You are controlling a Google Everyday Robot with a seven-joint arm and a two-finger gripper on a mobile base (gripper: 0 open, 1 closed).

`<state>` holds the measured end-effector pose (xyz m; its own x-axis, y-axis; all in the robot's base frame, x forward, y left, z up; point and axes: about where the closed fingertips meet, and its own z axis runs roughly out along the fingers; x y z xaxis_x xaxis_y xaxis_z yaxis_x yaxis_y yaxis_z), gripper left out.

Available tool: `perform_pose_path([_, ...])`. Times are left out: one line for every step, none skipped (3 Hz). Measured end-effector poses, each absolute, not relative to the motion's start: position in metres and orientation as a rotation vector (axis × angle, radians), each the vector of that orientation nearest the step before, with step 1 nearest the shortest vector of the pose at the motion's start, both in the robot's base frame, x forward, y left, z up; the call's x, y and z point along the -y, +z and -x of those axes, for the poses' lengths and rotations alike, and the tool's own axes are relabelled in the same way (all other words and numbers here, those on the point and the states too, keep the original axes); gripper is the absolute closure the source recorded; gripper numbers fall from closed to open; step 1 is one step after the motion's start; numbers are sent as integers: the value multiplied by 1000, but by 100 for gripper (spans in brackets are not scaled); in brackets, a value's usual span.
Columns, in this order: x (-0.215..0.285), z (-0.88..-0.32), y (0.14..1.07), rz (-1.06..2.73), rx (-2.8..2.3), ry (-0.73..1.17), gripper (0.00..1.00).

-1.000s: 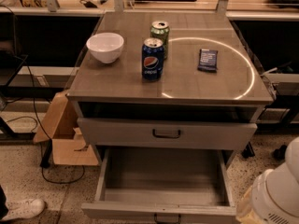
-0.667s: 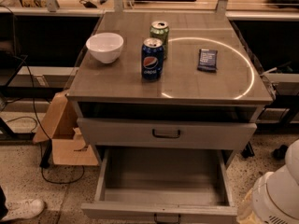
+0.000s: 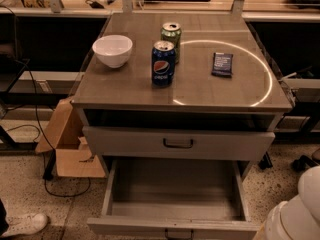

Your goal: Close middle drawer

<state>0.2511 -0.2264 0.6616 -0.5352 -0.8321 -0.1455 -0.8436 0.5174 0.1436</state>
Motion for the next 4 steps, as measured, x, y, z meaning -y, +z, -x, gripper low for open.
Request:
perform_pose_path([222, -231, 612, 1399, -2767, 374, 100])
perform_pose_path([214, -229, 538, 1293, -2831, 399, 100])
perform_pose_path([214, -229, 538, 1293, -2831, 399, 100])
perform_pose_path([198, -241, 504, 1309, -2819, 384, 100])
